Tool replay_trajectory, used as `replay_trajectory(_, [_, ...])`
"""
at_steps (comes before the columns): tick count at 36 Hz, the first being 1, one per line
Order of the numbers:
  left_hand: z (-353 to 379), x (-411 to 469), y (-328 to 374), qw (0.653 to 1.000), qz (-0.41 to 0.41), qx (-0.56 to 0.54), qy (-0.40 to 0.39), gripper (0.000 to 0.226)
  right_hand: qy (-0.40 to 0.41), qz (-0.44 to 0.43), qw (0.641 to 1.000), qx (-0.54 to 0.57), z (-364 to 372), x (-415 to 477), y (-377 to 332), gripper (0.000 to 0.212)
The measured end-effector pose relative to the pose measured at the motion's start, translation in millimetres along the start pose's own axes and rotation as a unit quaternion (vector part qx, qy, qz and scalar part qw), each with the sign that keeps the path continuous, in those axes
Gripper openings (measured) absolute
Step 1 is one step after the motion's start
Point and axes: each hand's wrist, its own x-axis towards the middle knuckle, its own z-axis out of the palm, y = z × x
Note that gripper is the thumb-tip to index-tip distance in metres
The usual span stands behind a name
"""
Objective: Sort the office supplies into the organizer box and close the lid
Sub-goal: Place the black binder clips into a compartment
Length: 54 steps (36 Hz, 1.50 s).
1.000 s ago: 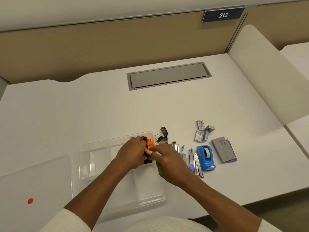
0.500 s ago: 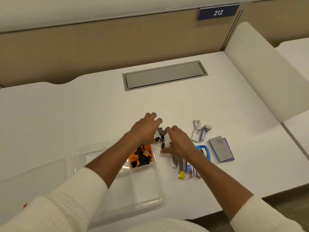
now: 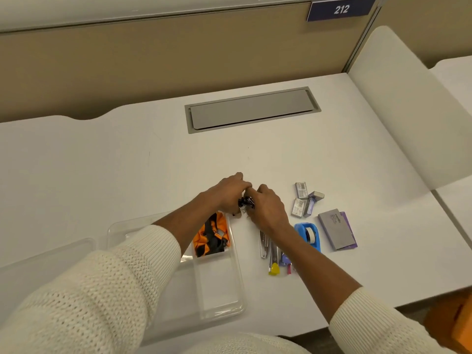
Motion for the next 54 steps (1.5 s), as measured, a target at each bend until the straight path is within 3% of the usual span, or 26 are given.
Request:
replay_trajectory(5, [2, 7, -4, 0.999, -0.028, -0.034, 0.015, 0.057, -0.011, 0.021, 0.999, 0.046, 0, 4, 3, 0.038])
replay_trajectory(9, [4, 8, -8, 0.998, -0.037, -0.048, 0.022, 0.051, -0.014, 0.062, 0.995, 0.078, -4, 10, 10, 0.022])
replay_trajectory(17, [10, 5, -4, 0.999, -0.038, 0.002, 0.001, 0.067, -0.006, 0.106, 0.987, 0.121, -9, 17, 12, 0.019])
replay_trajectory(22, [5, 6, 3, 1.000, -0.022, 0.011, 0.002, 0.049, -0.005, 0.149, 0.977, 0.150, -15, 20, 13, 0.017])
replay_trajectory(28, [5, 5, -5, 0.996, -0.043, -0.078, 0.017, 0.034, 0.016, 0.174, 0.967, 0.183, -21, 17, 16, 0.018])
replay_trajectory(34, [-7, 2, -15, 0.968, -0.080, -0.234, 0.034, 0.031, 0.042, 0.184, 0.953, 0.236, -34, 13, 15, 0.018])
replay_trajectory(41, [-22, -30, -22, 0.913, -0.079, -0.392, 0.078, 0.032, 0.062, 0.175, 0.928, 0.322, -49, 1, 3, 0.019])
replay_trajectory(49, [-33, -114, -22, 0.863, -0.071, -0.467, 0.177, 0.031, 0.017, 0.107, 0.929, 0.354, -60, -28, -50, 0.017])
replay_trajectory(54, [-24, -159, -41, 0.880, -0.162, -0.383, 0.230, 0.030, -0.008, 0.073, 0.941, 0.331, -49, -36, -88, 0.018])
